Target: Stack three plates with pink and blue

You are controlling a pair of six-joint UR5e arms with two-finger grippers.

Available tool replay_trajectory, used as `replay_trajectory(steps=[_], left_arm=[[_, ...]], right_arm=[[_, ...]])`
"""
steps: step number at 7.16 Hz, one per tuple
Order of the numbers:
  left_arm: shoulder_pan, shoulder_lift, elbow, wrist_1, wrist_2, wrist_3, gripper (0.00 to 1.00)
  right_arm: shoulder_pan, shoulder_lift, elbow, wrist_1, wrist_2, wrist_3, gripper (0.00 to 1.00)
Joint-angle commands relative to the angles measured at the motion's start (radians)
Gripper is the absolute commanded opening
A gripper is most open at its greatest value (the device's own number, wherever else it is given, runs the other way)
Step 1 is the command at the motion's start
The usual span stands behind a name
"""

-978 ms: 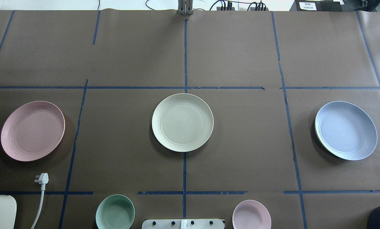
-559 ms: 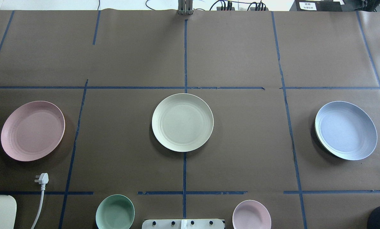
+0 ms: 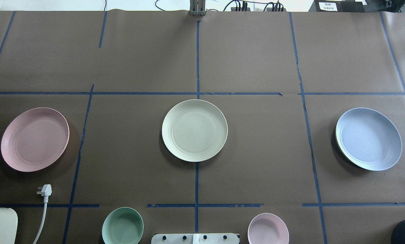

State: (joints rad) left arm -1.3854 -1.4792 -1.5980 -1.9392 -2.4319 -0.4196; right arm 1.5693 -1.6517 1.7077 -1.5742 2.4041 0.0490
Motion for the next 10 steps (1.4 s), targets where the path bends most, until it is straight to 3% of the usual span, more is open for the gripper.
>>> replay_trajectory(steps=[1,3,5,7,8,10], left_arm=[[0.122,0.031,0.018,-0.246,0.004,-0.267,1.00],[0.228,0.031,0.020,-0.314,0.096,-0.391,1.00],[0.311,0.031,0.053,-0.424,0.131,-0.526,1.00],[0.373,0.031,0.064,-0.438,0.166,-0.535,1.00],[0.378,0.031,0.064,-0.438,0.165,-0.536,0.91],[0.379,0.031,0.064,-0.437,0.163,-0.530,0.50]], right_arm=[[0.000,0.004,0.000,0.002,-0.002,0.000,1.00],[0.000,0.006,0.000,0.002,-0.002,0.000,1.00],[0.000,0.006,0.000,0.002,0.000,0.000,1.00],[0.000,0.006,0.000,0.002,-0.002,0.000,1.00],[0.000,0.006,0.000,0.002,-0.002,0.000,1.00],[0.000,0.006,0.001,0.002,-0.002,0.000,1.00]])
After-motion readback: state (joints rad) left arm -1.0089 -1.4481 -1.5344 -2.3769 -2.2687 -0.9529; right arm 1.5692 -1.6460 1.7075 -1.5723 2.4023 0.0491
